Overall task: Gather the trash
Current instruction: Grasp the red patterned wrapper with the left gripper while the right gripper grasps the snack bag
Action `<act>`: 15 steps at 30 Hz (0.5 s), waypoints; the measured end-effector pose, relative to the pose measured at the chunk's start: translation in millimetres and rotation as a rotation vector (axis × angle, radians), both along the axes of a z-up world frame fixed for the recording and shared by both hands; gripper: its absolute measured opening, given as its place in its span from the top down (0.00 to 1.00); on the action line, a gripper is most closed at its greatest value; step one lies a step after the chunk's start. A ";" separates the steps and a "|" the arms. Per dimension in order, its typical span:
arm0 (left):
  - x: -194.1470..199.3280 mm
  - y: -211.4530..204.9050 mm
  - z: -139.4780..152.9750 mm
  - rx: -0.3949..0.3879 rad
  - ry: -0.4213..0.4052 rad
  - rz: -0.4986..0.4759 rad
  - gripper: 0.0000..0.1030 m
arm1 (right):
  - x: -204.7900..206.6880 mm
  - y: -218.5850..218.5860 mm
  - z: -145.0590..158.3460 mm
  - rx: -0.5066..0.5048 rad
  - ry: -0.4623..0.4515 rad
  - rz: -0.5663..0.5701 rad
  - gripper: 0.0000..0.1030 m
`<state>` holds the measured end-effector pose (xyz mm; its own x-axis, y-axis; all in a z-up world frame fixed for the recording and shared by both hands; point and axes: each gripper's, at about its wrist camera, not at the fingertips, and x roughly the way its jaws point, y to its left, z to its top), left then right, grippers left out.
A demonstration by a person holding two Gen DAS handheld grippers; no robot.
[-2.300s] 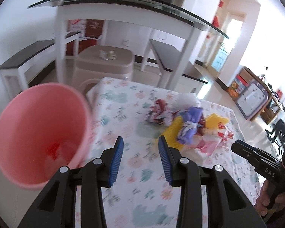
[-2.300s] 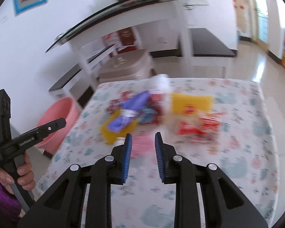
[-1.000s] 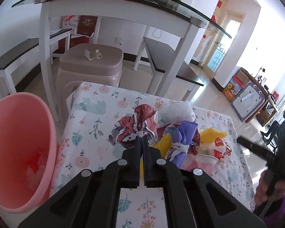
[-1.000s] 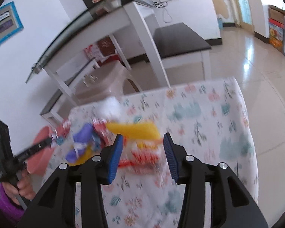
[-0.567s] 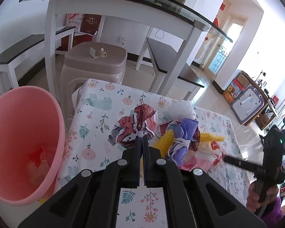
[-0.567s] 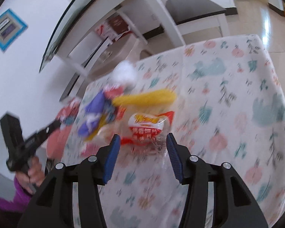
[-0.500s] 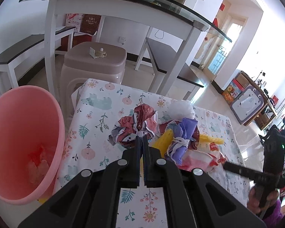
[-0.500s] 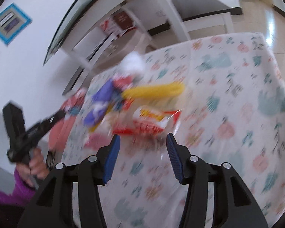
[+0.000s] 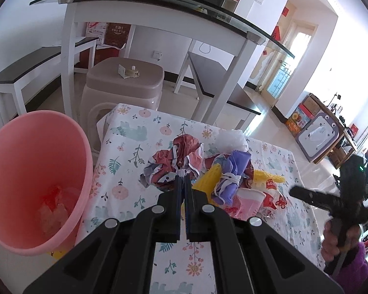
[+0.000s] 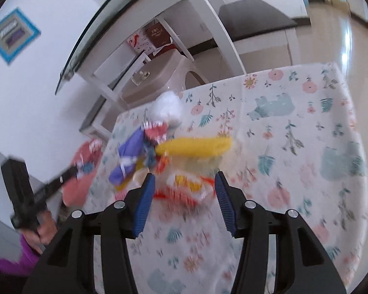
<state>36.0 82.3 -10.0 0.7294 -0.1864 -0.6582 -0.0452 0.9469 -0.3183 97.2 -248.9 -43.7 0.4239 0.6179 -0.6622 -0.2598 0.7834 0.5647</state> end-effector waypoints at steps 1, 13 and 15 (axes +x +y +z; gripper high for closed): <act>-1.0 0.4 0.9 0.002 -0.001 -0.001 0.99 | 4.4 1.6 -2.9 0.016 0.006 0.003 0.50; -15.1 0.6 5.1 -0.005 -0.018 -0.010 0.98 | -46.8 40.8 -5.0 -0.092 -0.011 0.116 0.50; -18.2 -1.0 6.9 -0.004 -0.024 -0.016 0.98 | -55.3 49.7 -2.6 -0.137 -0.038 0.128 0.50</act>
